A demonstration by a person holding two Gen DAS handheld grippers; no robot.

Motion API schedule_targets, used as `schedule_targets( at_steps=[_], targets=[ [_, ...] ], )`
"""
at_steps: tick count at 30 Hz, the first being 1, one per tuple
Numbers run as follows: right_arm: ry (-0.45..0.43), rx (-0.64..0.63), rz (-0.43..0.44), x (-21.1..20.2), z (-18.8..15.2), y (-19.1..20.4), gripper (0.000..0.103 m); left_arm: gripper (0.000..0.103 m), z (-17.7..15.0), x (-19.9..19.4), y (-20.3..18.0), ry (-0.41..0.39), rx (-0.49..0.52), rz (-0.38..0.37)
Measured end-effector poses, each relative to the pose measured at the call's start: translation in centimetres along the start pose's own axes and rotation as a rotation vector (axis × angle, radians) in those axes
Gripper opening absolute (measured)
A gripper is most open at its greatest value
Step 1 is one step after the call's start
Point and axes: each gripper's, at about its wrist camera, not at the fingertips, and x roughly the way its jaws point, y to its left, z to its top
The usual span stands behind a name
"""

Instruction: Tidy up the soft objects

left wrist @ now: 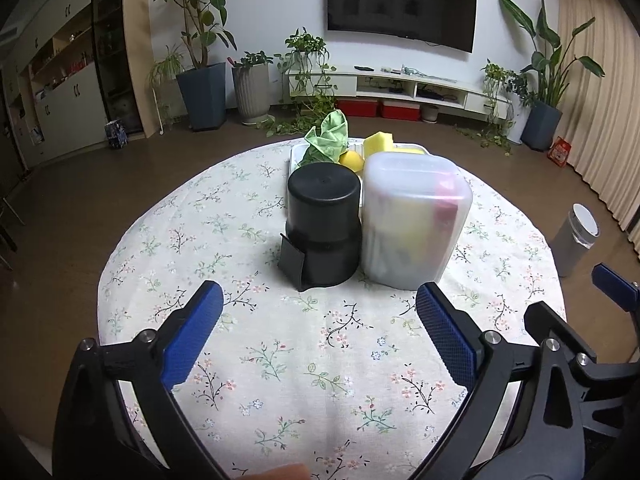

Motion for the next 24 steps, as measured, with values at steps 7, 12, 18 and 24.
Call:
schedule_targets(
  at_steps=[7,12,18,24],
  targets=[
    [0.009,0.002,-0.011,0.50,-0.19,0.26,0.103,0.099,-0.01,0.35,0.18,0.012,-0.012,0.005],
    [0.010,0.002,-0.012,0.60,-0.24,0.25,0.103,0.099,-0.12,0.68,0.17,0.023,-0.014,0.003],
    [0.018,0.005,-0.017,0.94,-0.55,0.29,0.103,0.099,-0.16,0.77,0.21,0.022,-0.017,0.008],
    [0.020,0.008,-0.022,1.00,-0.64,0.21,0.103,0.099,-0.19,0.77,0.17,0.020,-0.018,0.016]
  ],
)
